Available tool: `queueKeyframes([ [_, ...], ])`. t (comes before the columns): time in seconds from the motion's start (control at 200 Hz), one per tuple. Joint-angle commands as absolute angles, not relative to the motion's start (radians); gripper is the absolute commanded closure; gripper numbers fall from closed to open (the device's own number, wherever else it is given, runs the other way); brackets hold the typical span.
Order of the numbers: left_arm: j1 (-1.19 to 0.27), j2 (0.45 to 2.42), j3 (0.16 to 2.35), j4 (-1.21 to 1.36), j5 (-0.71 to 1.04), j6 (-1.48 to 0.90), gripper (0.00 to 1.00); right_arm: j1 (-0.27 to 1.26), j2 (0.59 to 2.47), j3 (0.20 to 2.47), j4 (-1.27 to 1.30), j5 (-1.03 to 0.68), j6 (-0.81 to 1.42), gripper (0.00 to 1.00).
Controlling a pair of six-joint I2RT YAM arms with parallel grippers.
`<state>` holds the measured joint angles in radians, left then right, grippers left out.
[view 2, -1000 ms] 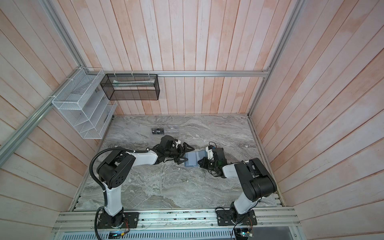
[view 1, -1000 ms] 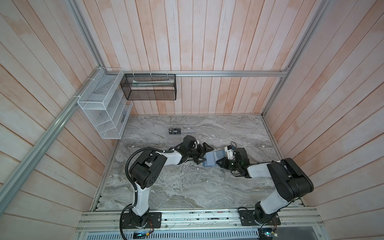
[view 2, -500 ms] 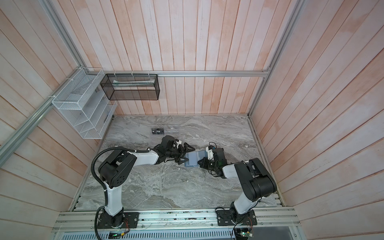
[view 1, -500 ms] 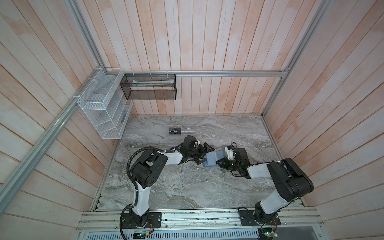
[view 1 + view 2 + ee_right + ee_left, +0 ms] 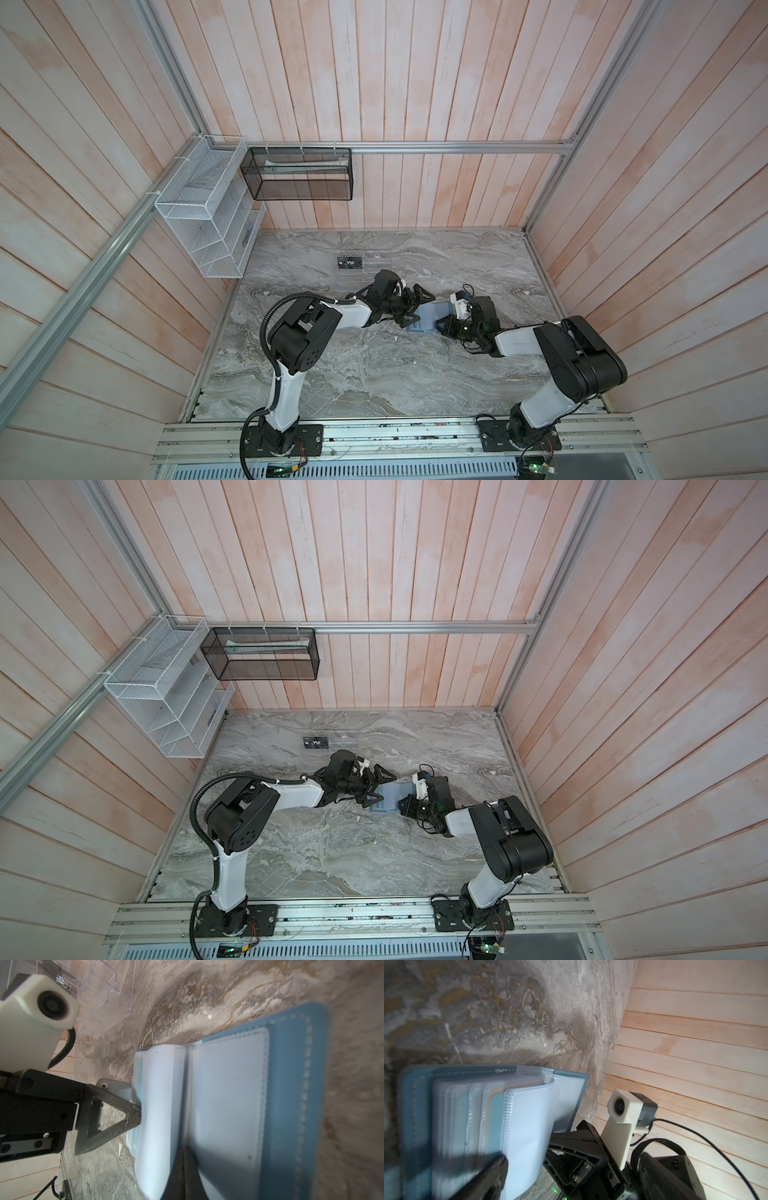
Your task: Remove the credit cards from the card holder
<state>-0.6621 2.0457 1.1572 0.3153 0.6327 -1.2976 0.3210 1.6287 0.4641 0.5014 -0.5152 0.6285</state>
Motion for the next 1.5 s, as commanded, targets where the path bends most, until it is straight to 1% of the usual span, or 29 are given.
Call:
queueKeyframes([
  [0.0,-0.668,2.082,1.170,0.335,0.643,-1.310,0.00,0.311,1.631,0.450,0.512,-0.538,0.631,1.00],
  [0.305,-0.681,2.112,1.218,0.332,0.646,-1.320,0.00,0.284,1.554,0.438,0.461,-0.542,0.606,1.00],
  [0.665,-0.698,2.127,1.249,0.332,0.640,-1.334,0.00,0.209,1.493,0.413,0.398,-0.536,0.565,1.00],
  [0.92,-0.702,2.123,1.253,0.329,0.635,-1.338,0.00,0.193,1.444,0.400,0.409,-0.561,0.583,1.00],
  [1.025,-0.704,2.121,1.253,0.332,0.636,-1.339,0.00,0.193,1.452,0.402,0.424,-0.569,0.591,1.00],
  [1.495,-0.706,2.117,1.268,0.367,0.635,-1.375,0.00,0.230,1.603,0.419,0.562,-0.621,0.655,1.00],
])
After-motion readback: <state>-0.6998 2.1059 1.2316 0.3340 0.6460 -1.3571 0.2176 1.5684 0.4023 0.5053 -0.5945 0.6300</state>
